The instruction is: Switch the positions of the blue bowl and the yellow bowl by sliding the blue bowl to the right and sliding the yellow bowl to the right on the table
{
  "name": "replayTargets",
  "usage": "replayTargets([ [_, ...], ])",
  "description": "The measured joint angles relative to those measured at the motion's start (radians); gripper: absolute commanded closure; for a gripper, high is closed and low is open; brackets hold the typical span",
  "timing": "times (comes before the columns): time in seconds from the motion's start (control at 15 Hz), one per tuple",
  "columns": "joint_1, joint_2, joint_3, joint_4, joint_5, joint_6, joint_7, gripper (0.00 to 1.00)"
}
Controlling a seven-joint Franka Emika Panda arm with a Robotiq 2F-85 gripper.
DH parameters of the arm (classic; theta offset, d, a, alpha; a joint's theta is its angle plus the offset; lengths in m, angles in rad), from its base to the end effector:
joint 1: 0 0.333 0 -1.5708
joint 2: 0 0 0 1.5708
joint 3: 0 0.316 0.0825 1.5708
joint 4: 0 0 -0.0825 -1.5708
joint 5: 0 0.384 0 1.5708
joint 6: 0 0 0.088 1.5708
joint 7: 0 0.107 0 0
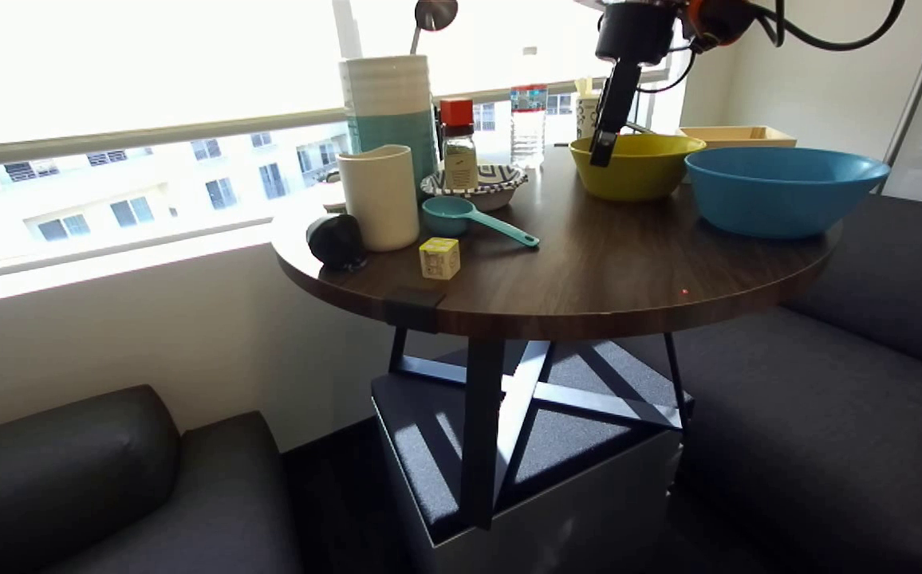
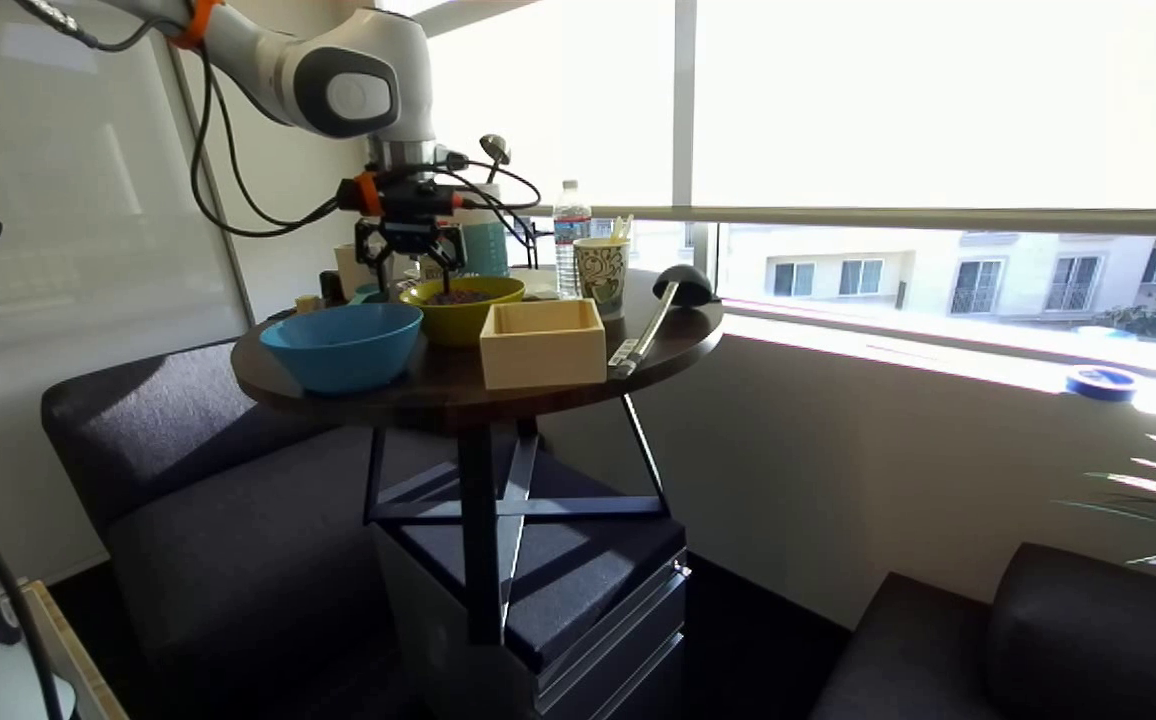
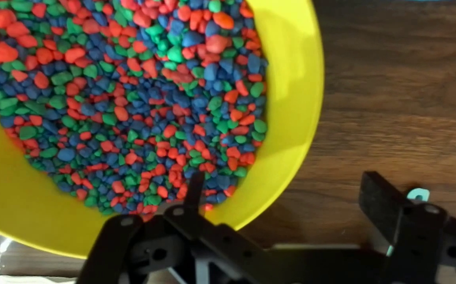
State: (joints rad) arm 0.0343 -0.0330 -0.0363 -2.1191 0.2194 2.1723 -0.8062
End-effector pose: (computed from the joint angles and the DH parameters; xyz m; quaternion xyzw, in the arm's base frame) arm 0.5442 0.0072 0.4359 -0.9365 -0.3352 -0.0761 0.0691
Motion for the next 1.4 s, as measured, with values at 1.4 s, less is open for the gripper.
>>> replayTargets([
  [1.4,0.023,-0.060,0.074,-0.090,0.066,-0.058,-0.017,0.00],
])
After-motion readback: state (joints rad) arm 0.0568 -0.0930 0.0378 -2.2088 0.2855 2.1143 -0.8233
